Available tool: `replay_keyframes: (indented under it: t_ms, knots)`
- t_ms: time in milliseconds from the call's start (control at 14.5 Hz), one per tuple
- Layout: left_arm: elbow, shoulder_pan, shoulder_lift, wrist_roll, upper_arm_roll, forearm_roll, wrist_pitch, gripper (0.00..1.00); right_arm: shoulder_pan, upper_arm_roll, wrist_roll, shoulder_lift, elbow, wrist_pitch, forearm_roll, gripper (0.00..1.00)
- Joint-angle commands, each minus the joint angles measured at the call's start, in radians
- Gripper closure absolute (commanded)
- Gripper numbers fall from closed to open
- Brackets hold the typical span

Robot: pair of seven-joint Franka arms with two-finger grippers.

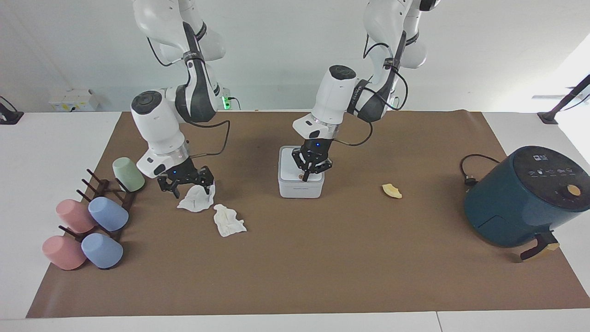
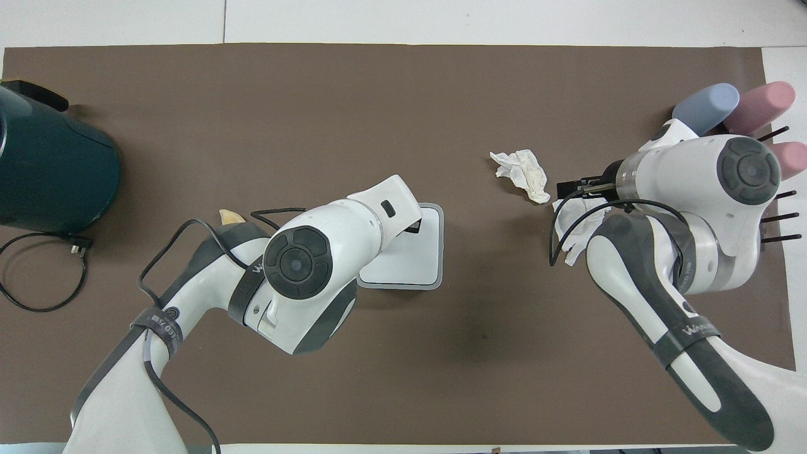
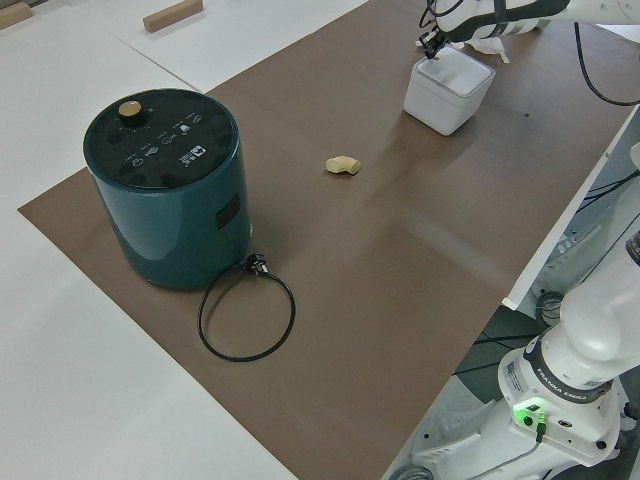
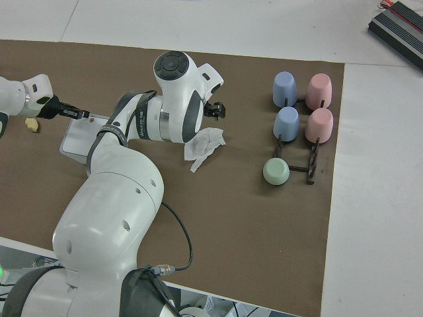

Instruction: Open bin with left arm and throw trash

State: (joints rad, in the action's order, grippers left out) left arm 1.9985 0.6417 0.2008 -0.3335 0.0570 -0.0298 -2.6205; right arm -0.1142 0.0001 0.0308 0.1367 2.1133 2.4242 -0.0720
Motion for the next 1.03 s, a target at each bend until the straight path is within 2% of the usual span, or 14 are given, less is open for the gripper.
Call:
replay_keyframes:
  t_ms: [0,69,206,344,482,688,963]
  knots:
    - [0.014,0.023,0.011,-0.002,-0.016,-0.004,-0.001,1.00,-0.042,-0.002,-0.006,0.004,0.053,0.084,-0.014,0.00]
    - [0.022,0.033,0.005,-0.002,-0.016,-0.004,0.020,1.00,-0.047,-0.003,0.003,0.011,0.056,0.088,-0.012,0.00]
    - [0.011,0.035,-0.013,0.005,-0.019,-0.004,0.155,1.00,-0.038,-0.005,0.003,0.008,0.077,0.084,0.000,0.00]
    - [0.013,0.023,-0.084,0.008,-0.019,-0.004,0.284,1.00,-0.039,-0.006,0.003,0.001,0.109,0.114,0.014,0.00]
    - [0.011,0.010,-0.145,0.013,-0.023,-0.004,0.405,1.00,-0.038,-0.006,0.000,0.030,0.117,0.122,0.058,0.00]
    - [0.013,-0.072,-0.236,0.028,-0.022,-0.004,0.565,1.00,-0.045,-0.009,0.001,0.055,0.114,0.156,0.115,0.00]
    - [0.010,-0.229,-0.310,0.027,-0.025,-0.004,0.686,1.00,-0.036,-0.008,-0.002,0.054,0.122,0.158,0.153,0.00]
